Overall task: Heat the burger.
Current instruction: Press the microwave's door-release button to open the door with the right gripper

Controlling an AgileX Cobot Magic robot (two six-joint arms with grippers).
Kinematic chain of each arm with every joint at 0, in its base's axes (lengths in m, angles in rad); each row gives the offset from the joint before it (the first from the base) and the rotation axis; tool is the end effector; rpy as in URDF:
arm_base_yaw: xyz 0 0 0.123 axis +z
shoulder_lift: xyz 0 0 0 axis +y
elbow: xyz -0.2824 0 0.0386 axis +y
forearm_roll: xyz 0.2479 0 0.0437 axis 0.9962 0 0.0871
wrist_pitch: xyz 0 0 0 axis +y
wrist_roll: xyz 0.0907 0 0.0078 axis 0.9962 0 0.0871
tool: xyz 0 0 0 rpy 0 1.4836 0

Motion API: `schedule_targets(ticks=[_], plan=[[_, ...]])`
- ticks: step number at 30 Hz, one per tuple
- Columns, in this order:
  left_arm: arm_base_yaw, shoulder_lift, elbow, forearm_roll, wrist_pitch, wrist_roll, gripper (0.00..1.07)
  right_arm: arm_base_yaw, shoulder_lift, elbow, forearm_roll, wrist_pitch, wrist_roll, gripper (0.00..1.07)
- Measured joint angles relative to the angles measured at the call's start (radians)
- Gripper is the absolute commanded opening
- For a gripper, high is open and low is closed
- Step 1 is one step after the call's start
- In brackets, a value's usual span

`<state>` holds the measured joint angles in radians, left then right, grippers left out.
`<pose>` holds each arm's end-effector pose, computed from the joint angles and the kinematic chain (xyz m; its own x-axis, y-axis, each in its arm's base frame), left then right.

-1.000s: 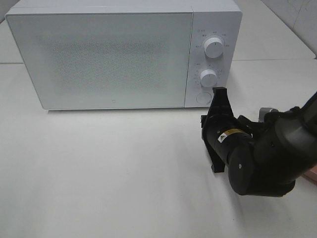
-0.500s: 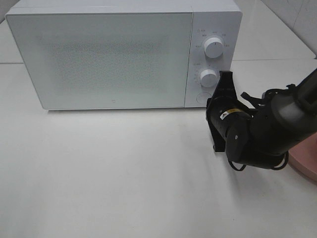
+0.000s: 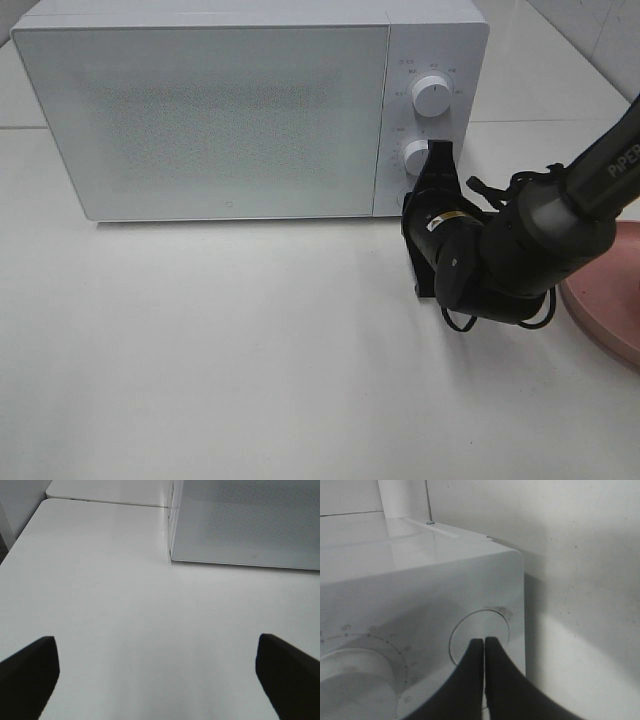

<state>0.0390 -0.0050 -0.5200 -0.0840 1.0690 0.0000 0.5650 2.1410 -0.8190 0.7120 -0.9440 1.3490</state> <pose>-0.0082 -0.0070 0.2822 -0.4401 -0.0576 -0.8961 0.0093 0.9976 -0.0687 0.3286 0.1514 0.0783 0.0394 0.9992 0.0097 0.3510 -0.0229 0.9361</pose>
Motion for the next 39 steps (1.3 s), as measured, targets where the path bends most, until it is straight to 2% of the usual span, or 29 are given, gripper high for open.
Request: schedule_targets(ticks=[26,39], plan=[[0.0,0.0,0.0,0.0,0.0,0.0,1.0,-0.009,0.049,-0.082,0.094,0.022,-0.071,0.0],[0.0,0.0,0.0,0.0,0.0,0.0,1.0,0.004,0.06,-0.145,0.189,0.028,-0.116,0.0]])
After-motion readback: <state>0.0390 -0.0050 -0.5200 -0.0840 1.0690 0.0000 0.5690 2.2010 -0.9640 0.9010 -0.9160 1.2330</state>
